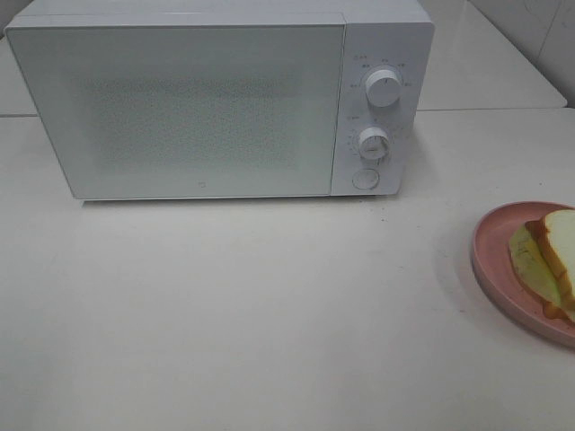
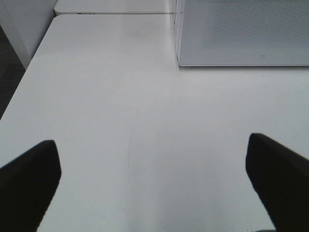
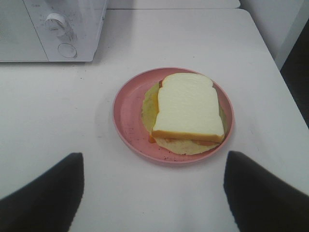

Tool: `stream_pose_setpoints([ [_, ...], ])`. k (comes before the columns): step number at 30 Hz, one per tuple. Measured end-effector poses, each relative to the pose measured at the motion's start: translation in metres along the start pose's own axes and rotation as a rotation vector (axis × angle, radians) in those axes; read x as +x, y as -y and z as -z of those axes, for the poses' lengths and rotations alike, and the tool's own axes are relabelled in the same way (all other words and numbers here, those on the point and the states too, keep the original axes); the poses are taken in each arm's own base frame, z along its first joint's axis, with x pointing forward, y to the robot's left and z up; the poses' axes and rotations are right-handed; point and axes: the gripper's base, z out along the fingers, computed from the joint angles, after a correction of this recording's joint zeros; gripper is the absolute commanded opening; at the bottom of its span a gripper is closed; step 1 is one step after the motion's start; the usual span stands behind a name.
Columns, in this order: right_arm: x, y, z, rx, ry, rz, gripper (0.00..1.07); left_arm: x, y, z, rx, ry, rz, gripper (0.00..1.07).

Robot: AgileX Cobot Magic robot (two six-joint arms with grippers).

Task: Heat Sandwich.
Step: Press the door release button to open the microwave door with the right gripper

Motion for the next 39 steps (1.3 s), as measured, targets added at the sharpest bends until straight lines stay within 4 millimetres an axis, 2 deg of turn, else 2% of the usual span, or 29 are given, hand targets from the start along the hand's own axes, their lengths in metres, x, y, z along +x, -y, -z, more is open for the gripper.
stream_pose_setpoints([
  [19, 0.0, 0.0, 0.0, 0.0, 0.0, 0.0, 0.76, 0.0, 0.0, 0.0, 0.0, 0.0, 0.0, 1.03],
  [25, -0.008, 0.0, 0.005, -0.002, 0.037, -0.001, 0.76, 0.0, 0.0, 0.0, 0.0, 0.0, 0.0, 1.03],
  [28, -0.013, 0.0, 0.003, -0.003, 0.031, 0.001, 0.76, 0.0, 0.0, 0.0, 0.0, 0.0, 0.0, 1.03],
  [32, -0.027, -0.002, -0.011, -0.003, -0.015, 0.009, 0.76, 0.0, 0.0, 0.0, 0.0, 0.0, 0.0, 1.03],
  [39, -0.04, -0.005, -0.025, -0.007, -0.027, 0.016, 0.76, 0.0, 0.0, 0.0, 0.0, 0.0, 0.0, 1.03],
])
